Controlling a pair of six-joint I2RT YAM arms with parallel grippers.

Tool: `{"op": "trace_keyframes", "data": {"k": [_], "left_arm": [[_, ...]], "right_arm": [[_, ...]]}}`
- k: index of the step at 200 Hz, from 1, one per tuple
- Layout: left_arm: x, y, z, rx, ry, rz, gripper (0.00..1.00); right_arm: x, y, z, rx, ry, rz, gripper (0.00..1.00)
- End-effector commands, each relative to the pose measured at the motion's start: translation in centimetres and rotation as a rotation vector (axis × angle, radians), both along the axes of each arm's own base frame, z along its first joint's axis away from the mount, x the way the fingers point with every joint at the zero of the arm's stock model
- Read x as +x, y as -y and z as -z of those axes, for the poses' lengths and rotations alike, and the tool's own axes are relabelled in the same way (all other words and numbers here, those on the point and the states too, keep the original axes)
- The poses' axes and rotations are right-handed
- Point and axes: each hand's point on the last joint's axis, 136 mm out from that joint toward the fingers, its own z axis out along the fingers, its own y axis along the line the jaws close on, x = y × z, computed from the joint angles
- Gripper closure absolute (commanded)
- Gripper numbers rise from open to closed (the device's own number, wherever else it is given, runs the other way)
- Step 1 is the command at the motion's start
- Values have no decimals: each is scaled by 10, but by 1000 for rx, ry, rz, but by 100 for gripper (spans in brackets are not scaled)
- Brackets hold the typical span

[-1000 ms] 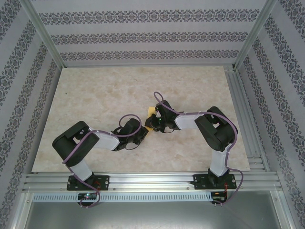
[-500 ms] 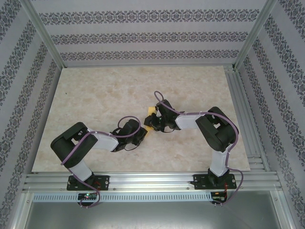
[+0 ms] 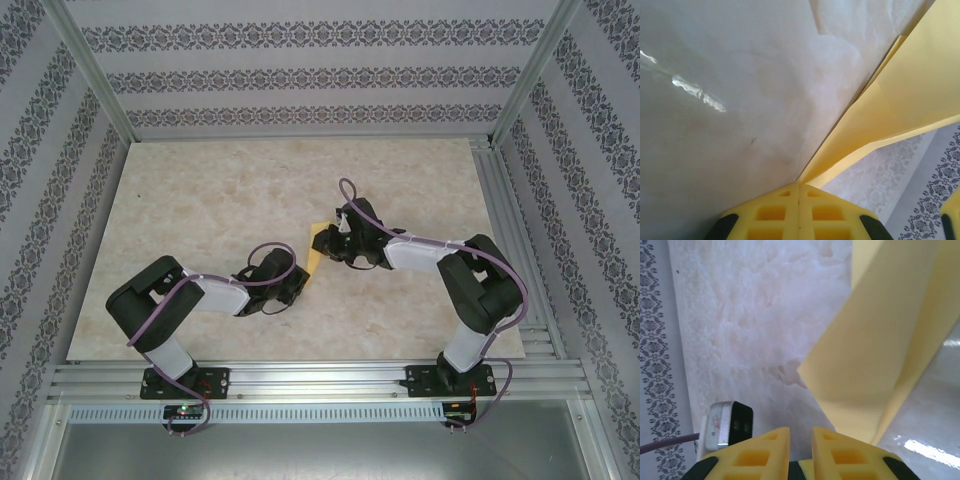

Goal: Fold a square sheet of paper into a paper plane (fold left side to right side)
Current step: Fold the wing for the fifth time at the center of the table.

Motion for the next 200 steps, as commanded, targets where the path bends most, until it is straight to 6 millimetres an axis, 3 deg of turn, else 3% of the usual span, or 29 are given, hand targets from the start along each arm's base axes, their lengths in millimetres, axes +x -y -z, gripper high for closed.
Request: {"op": "trace_keyframes", "data": {"k": [1,117,149,200], "left_arm": [[-33,-23,40,158,-163,9,100],[-38,-27,40,203,-210,9,100],[-39,-28,42,200,-216,7,100],[-41,-27,44,196,-221,8,100]], "right_arm": [[-16,1,14,-42,-23,-24,82],[-2,-18,44,-65,-43,-45,83],[5,-11,56,-122,-27,-51,84],[17,5,59,-213,43,-74,84]]}}
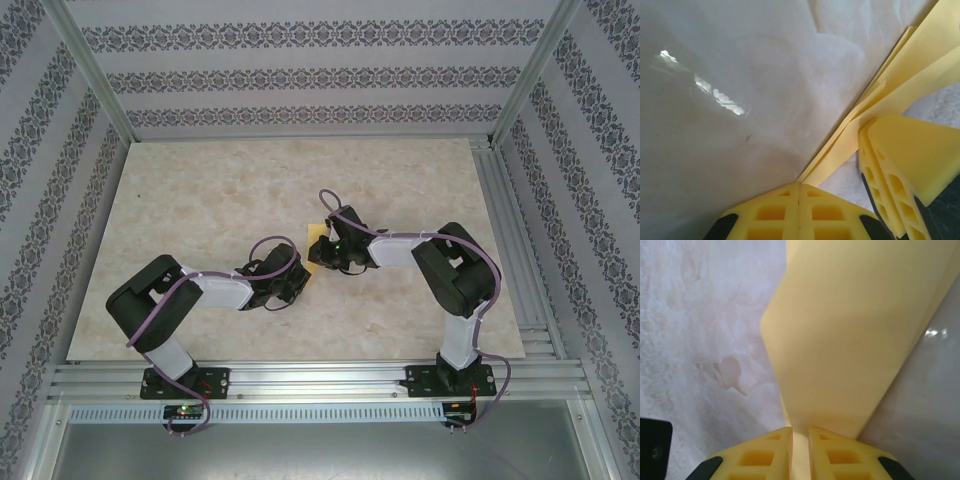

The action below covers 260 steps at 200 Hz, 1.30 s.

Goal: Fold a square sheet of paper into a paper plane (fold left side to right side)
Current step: Fold the wing for the fifth time at the center of the table.

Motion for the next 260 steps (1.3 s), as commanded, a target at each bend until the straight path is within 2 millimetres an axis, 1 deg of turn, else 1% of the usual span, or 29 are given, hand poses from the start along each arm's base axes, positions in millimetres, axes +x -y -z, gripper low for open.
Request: {"op": "trace_keyframes", "data": {"k": [1,41,88,144,182,218,260], "left_arm": [[-40,-28,43,142,-170,6,100],[-41,-29,45,147,-174,8,100],[-42,-29,46,151,-179,11,100],[-43,-27,48,154,-184,20,100],[-44,-27,48,154,-185,21,100],[-44,-25,48,152,-184,24,100],[-45,-25,49,155,-187,26,100]], "right_arm": [[16,13,7,-71,60,-3,84],[29,23,12,-95,73,-2,83],[40,34,20,-161,80,-13,83],[58,39,13,-172,106,-10,83],[67,43,17,-182,105,1,82],[78,46,17,-202,116,4,82],[92,56,21,-218,115,26,82]]}}
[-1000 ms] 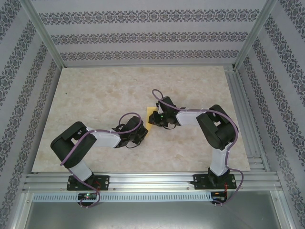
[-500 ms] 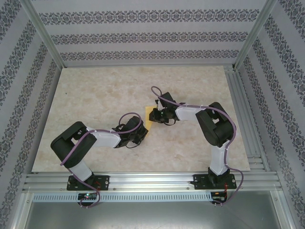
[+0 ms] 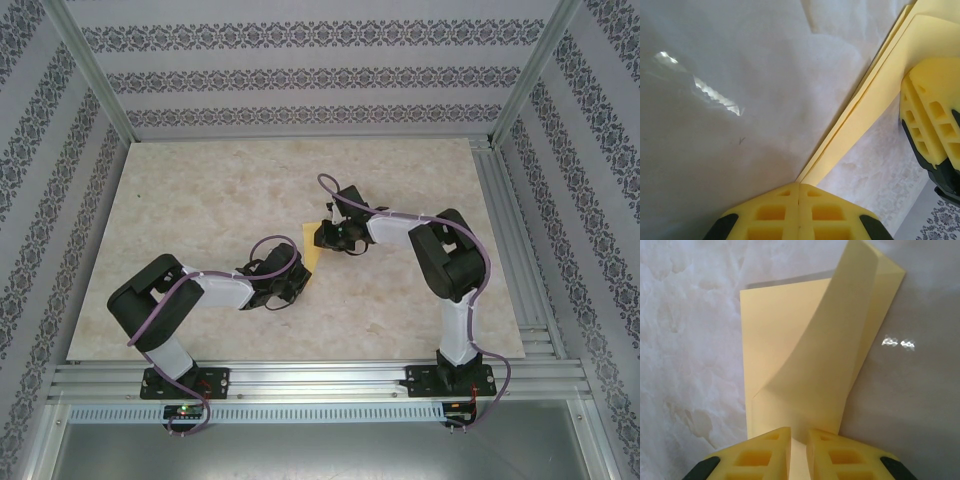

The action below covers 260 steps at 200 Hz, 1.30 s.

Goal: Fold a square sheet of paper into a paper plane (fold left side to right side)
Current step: Fold the wing for the fifth time at the center of the table.

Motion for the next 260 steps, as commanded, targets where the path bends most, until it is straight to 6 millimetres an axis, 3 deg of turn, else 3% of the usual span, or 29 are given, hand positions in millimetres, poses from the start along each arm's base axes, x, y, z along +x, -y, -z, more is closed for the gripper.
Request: {"op": "trace_keyframes", "data": {"k": [1,106,138,181,201,225,260], "left_arm": [[-46,-27,48,155,-189,25,100],[-46,-23,49,148,-188,33,100],[-34,-28,32,104,-122,-4,100],[-3,-28,-24,66,24,25,100],[5,-24,-40,42,62,41,100],[14,-9,-46,5,77,76,100],[29,11,-34,-32,70,105,100]], "right_arm": [[41,35,15,-106,81,102,81],[63,42,15,-98,76,113,81],[45,36,17,-99,53,84,81],[13,26,18,-68,1,77,81],[4,19,14,-60,-2,68,81],[-3,13,7,-47,-6,67,81],[-10,11,4,-48,-16,80,81]]}}
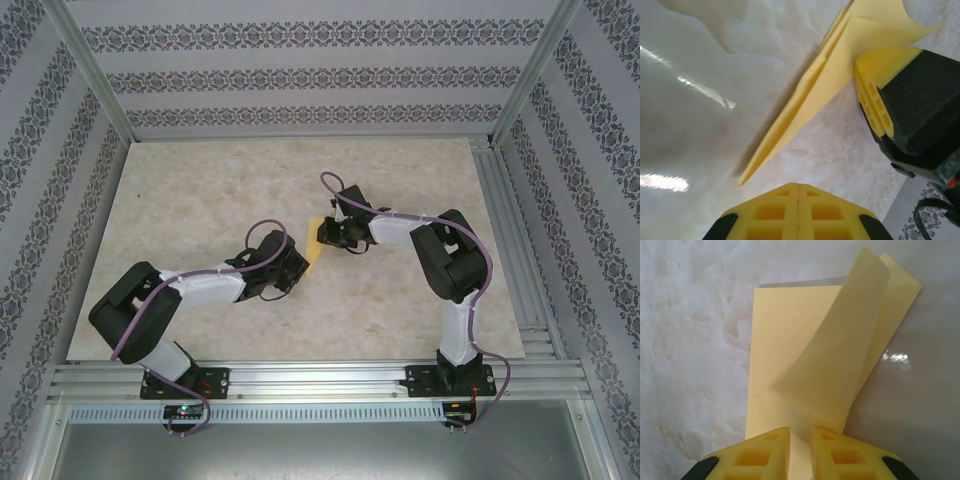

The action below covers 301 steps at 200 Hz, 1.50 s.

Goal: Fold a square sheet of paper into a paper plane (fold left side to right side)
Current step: Fold the wing for the fifth time at the center of the table.

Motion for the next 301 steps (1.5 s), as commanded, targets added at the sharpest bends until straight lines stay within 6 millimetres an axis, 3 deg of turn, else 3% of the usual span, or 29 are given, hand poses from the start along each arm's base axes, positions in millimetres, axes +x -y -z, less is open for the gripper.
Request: {"op": "trace_keyframes", "data": {"k": [1,28,64,120,161,184,221,235,273,301], "left_arm": [[13,12,5,-24,11,38,100],[29,11,12,-19,18,27,100],[43,8,6,11,43,23,100],[46,21,18,-21,17,54,100],[37,13,43,32,-43,55,100],[21,-2,58,89,-96,49,100],[5,-19,71,136,-137,34,100],[5,-18,71,138,-138,38,100],[9,-16,67,148,-129,48,100],[8,-17,67,150,-132,49,100]], "right_arm": [[-18,5,7,-25,-65,17,81],[-20,4,8,-23,-71,18,81],[-22,2,11,-24,-80,13,81],[-22,-2,11,-23,-82,12,80],[-21,-4,9,-23,-76,-1,80],[-12,-6,-5,8,-34,-8,80],[10,4,-59,78,84,-8,79],[11,10,-70,69,107,-5,79],[-3,-14,-56,90,68,-46,79],[-2,-25,-44,90,53,-50,79]]}}
